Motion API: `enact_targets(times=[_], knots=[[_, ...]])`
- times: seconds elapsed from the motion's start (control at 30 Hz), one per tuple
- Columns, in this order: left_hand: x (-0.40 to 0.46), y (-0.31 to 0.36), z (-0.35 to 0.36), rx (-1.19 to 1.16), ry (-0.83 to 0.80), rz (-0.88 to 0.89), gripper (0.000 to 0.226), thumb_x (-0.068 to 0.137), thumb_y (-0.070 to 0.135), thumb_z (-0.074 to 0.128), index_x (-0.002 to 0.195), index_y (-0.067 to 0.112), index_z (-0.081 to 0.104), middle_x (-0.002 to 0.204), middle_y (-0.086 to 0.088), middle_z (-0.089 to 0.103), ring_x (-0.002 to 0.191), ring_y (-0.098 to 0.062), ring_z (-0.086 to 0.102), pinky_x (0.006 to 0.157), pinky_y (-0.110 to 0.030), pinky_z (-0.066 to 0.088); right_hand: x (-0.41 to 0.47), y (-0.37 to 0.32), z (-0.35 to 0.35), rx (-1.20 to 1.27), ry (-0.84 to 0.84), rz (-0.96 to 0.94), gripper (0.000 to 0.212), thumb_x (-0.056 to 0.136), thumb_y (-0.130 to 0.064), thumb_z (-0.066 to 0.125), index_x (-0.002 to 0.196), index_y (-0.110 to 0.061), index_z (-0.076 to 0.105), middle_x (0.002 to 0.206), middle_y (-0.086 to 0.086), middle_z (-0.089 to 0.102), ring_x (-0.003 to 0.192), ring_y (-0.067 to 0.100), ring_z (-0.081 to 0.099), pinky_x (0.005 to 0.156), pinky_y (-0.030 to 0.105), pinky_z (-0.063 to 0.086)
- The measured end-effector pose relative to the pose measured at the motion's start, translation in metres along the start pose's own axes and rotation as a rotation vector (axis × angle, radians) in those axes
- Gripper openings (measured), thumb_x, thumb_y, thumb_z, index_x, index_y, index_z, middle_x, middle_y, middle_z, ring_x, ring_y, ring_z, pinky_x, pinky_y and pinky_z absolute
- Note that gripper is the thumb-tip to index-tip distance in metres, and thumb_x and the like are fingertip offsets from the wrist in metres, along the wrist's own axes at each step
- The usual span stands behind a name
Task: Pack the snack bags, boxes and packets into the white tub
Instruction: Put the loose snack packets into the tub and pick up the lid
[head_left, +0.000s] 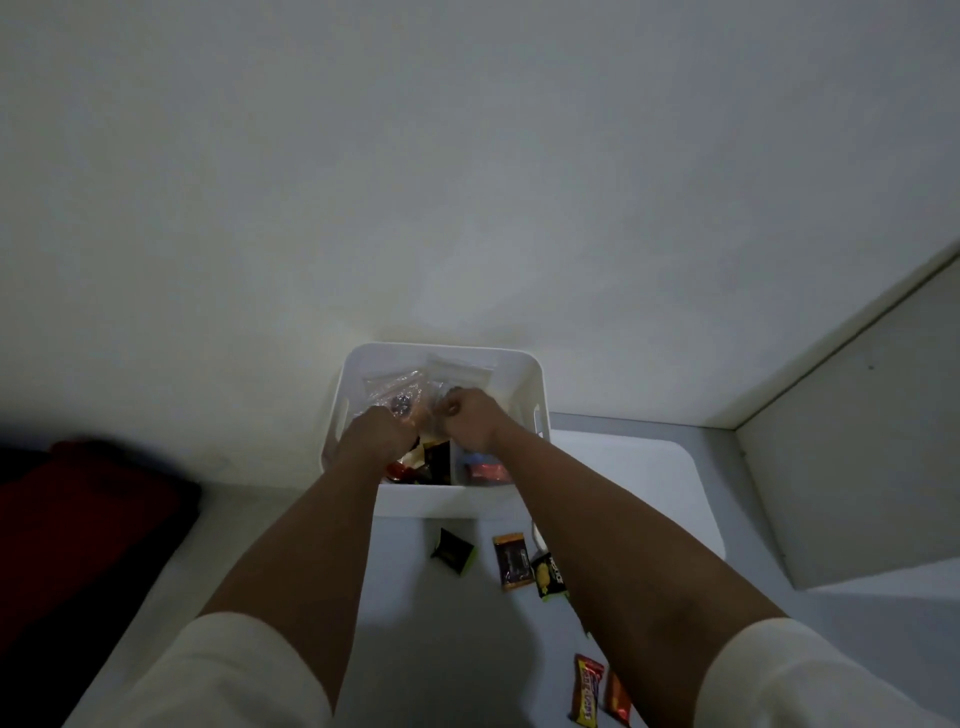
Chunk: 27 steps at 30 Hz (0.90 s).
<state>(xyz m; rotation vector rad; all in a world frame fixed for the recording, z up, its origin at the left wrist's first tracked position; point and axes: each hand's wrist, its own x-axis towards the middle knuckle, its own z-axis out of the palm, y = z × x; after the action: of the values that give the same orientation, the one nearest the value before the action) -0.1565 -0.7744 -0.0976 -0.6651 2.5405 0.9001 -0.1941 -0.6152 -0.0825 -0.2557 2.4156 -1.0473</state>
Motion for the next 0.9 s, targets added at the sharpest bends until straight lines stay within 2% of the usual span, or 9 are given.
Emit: enact_targets(times=[0.1,0.17,0.33,0.43,0.5,0.57,0.63,0.73,0.9], knots=[[-0.023,0.013,-0.001,-0.045,0.157,0.096,0.040,0.084,0.048,0.053,0.090,0.013,0.071,0.091,-0.007,0.073,0.085,-0.027,0.068,0.084,-0.038,0.056,-0.022,0.009,-0.023,0.043,0.243,-0.041,0.022,0.088,-0.009,0.061,0.102,-0.014,0.077,0.107,0.001,0.075,0.097,0.017,0.067,0.089,0.028,0.054],[-0.045,0.023,0.004,-0.070,0.258,0.165,0.037,0.088,0.046,0.050,0.097,0.019,0.072,0.097,-0.004,0.073,0.092,-0.027,0.068,0.089,-0.040,0.055,-0.042,0.022,-0.035,0.055,0.376,-0.042,0.021,0.090,-0.013,0.060,0.105,-0.017,0.075,0.107,0.000,0.075,0.094,0.016,0.067,0.087,0.026,0.053],[-0.107,0.027,0.058,-0.146,0.305,0.407,0.016,0.092,0.031,0.054,0.088,0.022,0.067,0.084,-0.001,0.069,0.082,-0.024,0.063,0.072,-0.035,0.051,-0.112,0.086,-0.053,0.124,0.645,0.031,0.019,0.089,-0.015,0.056,0.101,-0.018,0.071,0.086,-0.006,0.069,0.081,0.015,0.065,0.073,0.026,0.050],[-0.133,0.004,0.102,-0.089,0.239,0.445,0.012,0.091,0.031,0.058,0.084,0.024,0.065,0.081,0.004,0.068,0.080,-0.021,0.064,0.072,-0.036,0.053,-0.155,0.141,-0.051,0.120,0.661,0.124,0.017,0.090,-0.018,0.056,0.100,-0.021,0.069,0.080,-0.007,0.068,0.075,0.017,0.064,0.068,0.029,0.049],[-0.139,-0.018,0.131,-0.056,0.161,0.441,0.010,0.090,0.030,0.061,0.094,0.024,0.068,0.095,0.001,0.070,0.089,-0.022,0.067,0.078,-0.036,0.053,-0.183,0.179,-0.049,0.113,0.661,0.198,0.017,0.090,-0.019,0.056,0.100,-0.022,0.069,0.083,-0.006,0.069,0.075,0.018,0.064,0.068,0.027,0.045],[-0.135,-0.038,0.157,0.006,0.113,0.412,0.032,0.088,0.031,0.063,0.117,0.018,0.066,0.116,-0.007,0.065,0.107,-0.030,0.063,0.089,-0.040,0.050,-0.208,0.218,-0.045,0.097,0.653,0.291,0.019,0.090,-0.020,0.055,0.103,-0.021,0.069,0.091,-0.003,0.071,0.084,0.020,0.066,0.072,0.029,0.048],[-0.127,-0.053,0.181,0.125,0.035,0.281,0.060,0.089,0.033,0.067,0.143,0.014,0.049,0.144,-0.017,0.047,0.129,-0.041,0.047,0.104,-0.049,0.041,-0.230,0.255,-0.038,0.048,0.613,0.404,0.023,0.092,-0.022,0.056,0.110,-0.020,0.068,0.106,0.001,0.071,0.098,0.023,0.066,0.081,0.032,0.052],[-0.109,-0.066,0.213,0.216,-0.009,0.164,0.084,0.089,0.044,0.066,0.157,0.016,0.025,0.163,-0.017,0.018,0.148,-0.043,0.020,0.112,-0.059,0.033,-0.245,0.308,-0.029,-0.050,0.491,0.527,0.032,0.095,-0.027,0.055,0.125,-0.016,0.063,0.122,0.011,0.065,0.113,0.032,0.062,0.090,0.038,0.051],[-0.092,-0.074,0.261,0.362,0.123,0.324,0.083,0.083,0.063,0.045,0.152,0.018,0.040,0.159,-0.027,0.028,0.144,-0.052,0.025,0.106,-0.068,0.035,-0.228,0.345,-0.005,-0.258,0.346,0.364,0.038,0.096,-0.028,0.052,0.131,-0.015,0.060,0.132,0.014,0.057,0.116,0.036,0.055,0.091,0.047,0.052]])
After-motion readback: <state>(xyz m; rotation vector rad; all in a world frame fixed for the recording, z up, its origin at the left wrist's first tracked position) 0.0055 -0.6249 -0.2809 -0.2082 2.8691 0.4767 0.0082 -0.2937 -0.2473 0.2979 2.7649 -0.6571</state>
